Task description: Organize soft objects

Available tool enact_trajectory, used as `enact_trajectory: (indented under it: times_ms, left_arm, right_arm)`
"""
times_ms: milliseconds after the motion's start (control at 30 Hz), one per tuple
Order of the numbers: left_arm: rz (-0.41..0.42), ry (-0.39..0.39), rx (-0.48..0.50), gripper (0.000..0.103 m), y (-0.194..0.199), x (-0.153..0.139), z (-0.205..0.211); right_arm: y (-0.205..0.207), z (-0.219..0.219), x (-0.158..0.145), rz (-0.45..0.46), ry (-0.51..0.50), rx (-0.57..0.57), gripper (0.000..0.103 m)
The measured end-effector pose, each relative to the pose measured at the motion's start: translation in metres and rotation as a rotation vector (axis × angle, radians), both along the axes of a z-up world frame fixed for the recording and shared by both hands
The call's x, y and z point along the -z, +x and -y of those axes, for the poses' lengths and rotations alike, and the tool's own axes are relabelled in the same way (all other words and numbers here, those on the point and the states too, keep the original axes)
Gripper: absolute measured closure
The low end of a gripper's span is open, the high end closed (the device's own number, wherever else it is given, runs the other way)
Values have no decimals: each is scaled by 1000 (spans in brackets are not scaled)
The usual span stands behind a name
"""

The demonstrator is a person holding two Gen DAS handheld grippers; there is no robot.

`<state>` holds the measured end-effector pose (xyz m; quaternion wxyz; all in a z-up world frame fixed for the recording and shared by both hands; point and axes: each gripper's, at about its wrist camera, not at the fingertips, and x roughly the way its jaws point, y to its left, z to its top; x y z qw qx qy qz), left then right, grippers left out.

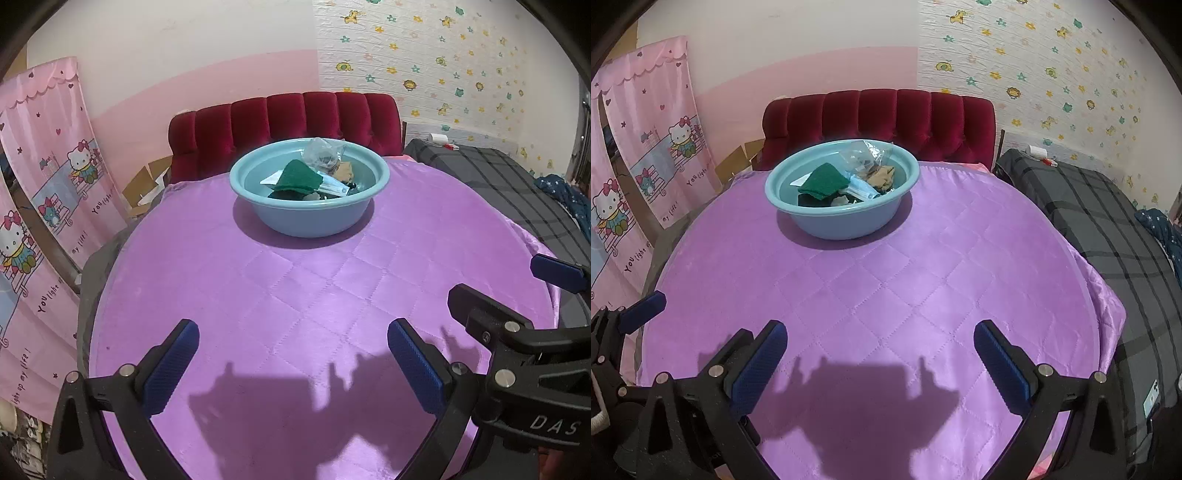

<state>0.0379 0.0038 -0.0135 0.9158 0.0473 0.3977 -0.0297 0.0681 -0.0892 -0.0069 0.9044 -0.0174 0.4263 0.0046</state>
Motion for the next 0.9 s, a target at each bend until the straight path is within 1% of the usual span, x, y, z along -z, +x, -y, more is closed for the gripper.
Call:
enact_trajectory:
  times_ms: [900]
  left_arm:
    - [4, -7, -8, 0, -1, -2, 2]
  right_arm:
    - [0, 0, -2, 10, 7, -1, 0]
